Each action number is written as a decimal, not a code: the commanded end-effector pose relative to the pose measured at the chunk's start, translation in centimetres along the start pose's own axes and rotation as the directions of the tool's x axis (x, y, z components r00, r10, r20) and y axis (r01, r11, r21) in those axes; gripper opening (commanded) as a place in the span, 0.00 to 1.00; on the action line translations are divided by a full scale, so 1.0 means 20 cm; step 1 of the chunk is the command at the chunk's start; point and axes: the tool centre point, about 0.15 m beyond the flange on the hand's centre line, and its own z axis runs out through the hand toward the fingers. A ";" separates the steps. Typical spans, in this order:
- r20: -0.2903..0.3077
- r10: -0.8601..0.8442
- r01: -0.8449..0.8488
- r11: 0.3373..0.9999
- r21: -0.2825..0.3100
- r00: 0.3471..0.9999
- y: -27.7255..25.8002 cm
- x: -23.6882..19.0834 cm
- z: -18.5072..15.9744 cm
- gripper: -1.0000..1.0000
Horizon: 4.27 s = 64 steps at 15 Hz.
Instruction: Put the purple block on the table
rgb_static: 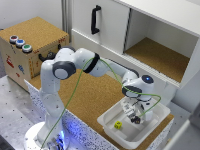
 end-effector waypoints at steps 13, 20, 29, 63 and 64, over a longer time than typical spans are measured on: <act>-0.058 0.187 -0.188 0.982 -0.019 0.981 -0.08 0.07 0.15 1.00; -0.079 0.152 -0.155 0.988 -0.027 0.985 -0.09 0.12 0.18 0.00; -0.047 0.144 -0.147 0.988 -0.053 0.988 -0.05 0.09 0.24 0.00; -0.021 -0.611 0.611 0.792 0.014 0.792 -1.52 -0.71 0.08 0.00; -0.017 -0.610 0.611 0.792 0.015 0.792 -1.53 -0.72 0.10 0.00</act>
